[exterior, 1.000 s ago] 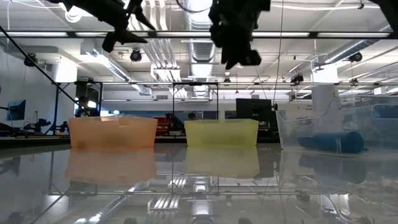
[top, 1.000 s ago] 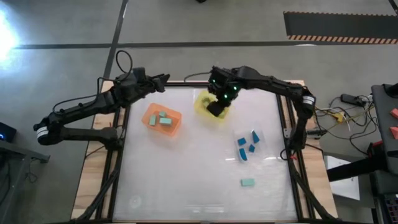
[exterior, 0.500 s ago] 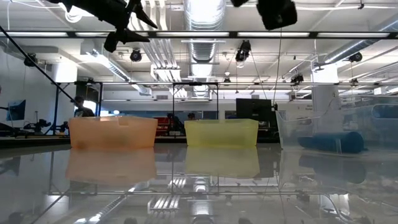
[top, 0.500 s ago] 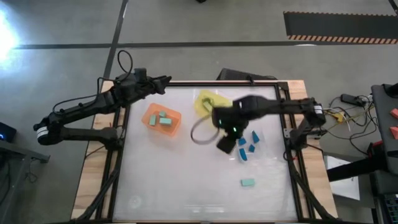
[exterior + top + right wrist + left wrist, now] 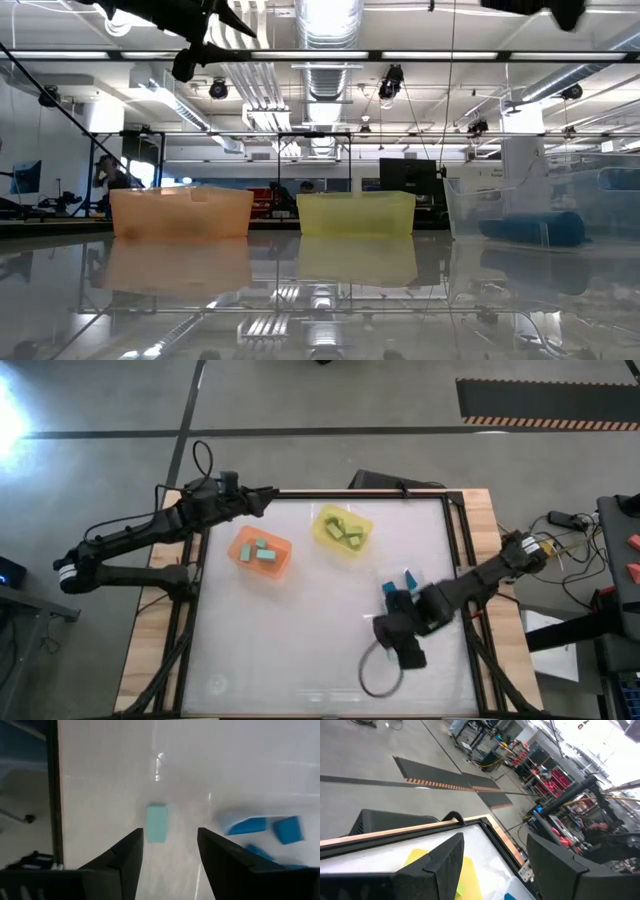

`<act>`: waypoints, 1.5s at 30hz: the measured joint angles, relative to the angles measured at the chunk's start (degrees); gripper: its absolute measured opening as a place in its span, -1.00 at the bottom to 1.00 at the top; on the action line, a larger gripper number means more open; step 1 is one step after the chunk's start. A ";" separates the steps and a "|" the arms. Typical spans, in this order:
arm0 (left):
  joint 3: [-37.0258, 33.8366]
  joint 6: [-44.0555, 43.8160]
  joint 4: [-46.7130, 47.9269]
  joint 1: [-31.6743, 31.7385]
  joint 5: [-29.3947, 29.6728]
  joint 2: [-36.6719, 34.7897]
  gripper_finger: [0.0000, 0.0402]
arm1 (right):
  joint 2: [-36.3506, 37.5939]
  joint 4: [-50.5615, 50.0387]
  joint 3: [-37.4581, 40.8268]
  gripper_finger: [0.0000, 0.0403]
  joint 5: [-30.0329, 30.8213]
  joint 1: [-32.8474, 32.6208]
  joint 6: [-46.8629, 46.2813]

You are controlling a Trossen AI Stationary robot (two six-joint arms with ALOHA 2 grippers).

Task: Sort & place blocks by color
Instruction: Put the light blue block into the orange bin

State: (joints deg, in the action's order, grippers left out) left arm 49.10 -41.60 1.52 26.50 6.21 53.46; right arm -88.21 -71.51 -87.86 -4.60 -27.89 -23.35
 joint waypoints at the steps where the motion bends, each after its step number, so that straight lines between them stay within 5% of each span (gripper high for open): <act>1: 0.00 0.01 -0.01 0.00 -0.36 -0.03 0.00 | 0.62 1.86 2.45 -0.12 0.20 -1.17 -1.09; 9: 0.00 -0.03 -0.04 -0.09 -1.33 -0.03 0.00 | 1.10 17.15 18.83 -0.10 0.09 -7.75 -9.20; 18: 0.00 -0.06 -0.06 -0.09 -1.33 0.02 0.00 | 0.88 26.00 30.31 -0.09 -0.45 -7.90 -12.82; 45: 0.00 -1.23 -0.07 -0.20 -1.36 0.00 0.00 | -2.68 36.07 35.00 -0.08 2.56 -7.90 -10.37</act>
State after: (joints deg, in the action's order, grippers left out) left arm 49.10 -42.82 1.45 26.30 4.85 53.46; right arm -90.89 -35.44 -52.86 -2.04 -35.79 -33.71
